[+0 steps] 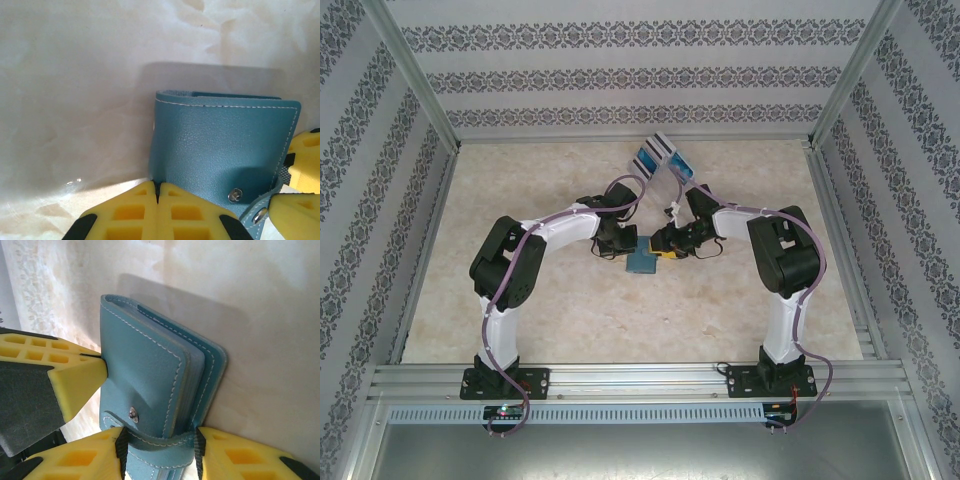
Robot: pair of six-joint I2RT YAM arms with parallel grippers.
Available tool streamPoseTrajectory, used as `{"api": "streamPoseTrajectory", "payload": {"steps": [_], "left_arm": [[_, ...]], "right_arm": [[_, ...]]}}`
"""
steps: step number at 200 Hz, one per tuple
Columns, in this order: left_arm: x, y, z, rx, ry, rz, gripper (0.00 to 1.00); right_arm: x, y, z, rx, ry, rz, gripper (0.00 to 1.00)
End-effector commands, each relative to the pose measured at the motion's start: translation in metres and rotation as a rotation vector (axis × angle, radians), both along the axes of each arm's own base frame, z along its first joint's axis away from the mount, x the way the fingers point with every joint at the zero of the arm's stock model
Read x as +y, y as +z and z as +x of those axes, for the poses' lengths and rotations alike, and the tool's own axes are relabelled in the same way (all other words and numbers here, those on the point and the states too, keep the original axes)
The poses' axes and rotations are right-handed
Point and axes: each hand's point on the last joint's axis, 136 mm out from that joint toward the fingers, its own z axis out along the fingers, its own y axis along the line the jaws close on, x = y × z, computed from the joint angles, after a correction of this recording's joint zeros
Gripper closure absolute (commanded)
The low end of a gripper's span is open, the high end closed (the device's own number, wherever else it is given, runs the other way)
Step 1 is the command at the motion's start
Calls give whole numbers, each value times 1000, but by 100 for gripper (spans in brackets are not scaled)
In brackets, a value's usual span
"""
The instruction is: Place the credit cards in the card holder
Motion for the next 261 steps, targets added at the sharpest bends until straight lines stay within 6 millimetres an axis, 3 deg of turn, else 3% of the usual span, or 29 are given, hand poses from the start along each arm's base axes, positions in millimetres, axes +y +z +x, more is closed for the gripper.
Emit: {"api": "streamPoseTrajectory", "payload": {"steps": [1,67,147,261], "left_arm": [[-21,-4,-19,41,-43,-33,97],[-23,-2,-19,38,-48,-33,97],[-24,-2,-19,36,-52,-39,97],[-24,0,-19,33,-55,-37,97]], "right_arm": [[18,-30,-26,15,92,-73,58],[27,-42,-31,3,82,-173,59],[42,-32,-33,-16,101,-59,52],[40,-56,-42,-25,137,-201,55]]}}
